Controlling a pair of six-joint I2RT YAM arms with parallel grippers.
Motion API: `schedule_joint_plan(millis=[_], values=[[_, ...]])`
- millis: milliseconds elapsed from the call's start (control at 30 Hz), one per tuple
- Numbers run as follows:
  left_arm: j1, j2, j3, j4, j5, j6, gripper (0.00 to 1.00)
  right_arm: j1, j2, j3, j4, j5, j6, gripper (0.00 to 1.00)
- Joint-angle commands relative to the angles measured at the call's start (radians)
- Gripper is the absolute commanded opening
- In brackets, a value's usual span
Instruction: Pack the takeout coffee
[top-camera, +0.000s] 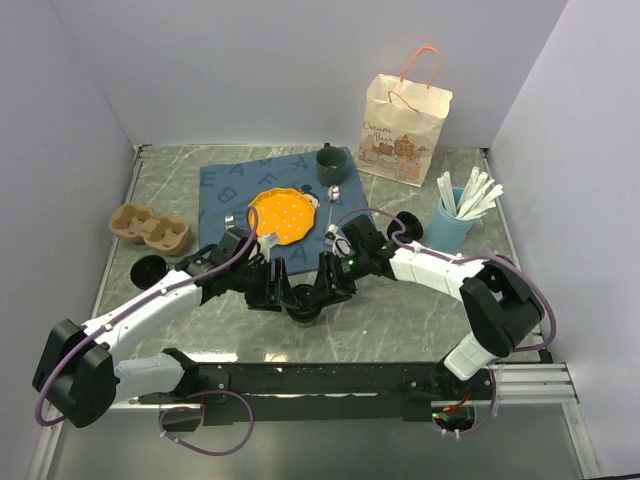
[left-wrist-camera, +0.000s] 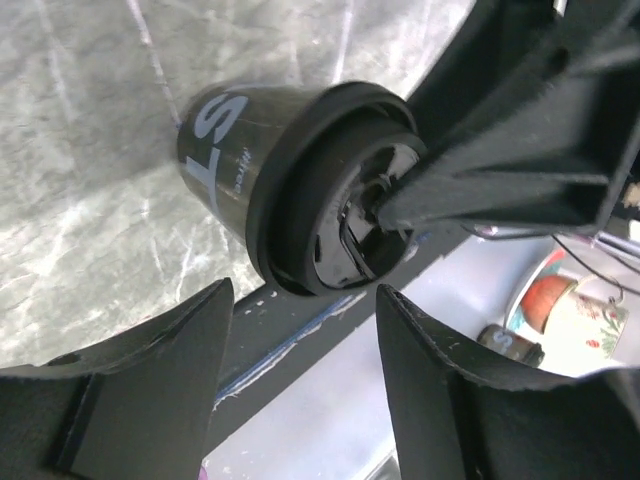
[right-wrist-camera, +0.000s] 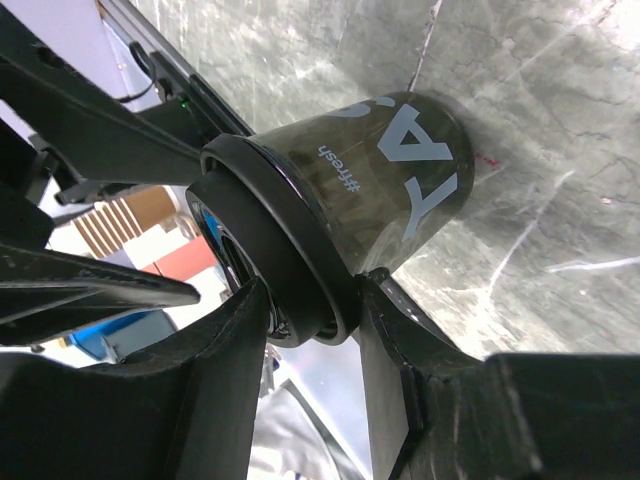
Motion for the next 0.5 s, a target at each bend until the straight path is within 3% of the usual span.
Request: schedule_joint_plan(millis=[0,467], values=[[-0.005,0.003,-0.003,0.045,-0.073,-0.045,0.65,0.023,0.014,-0.055,0.029,0.181,0.044,0.39],[-0.005,0.046,-0.068,0.152,-0.123,-0.101,0.56,0.039,-0.013,-0.080,0.074,0.181,0.099,0.42]])
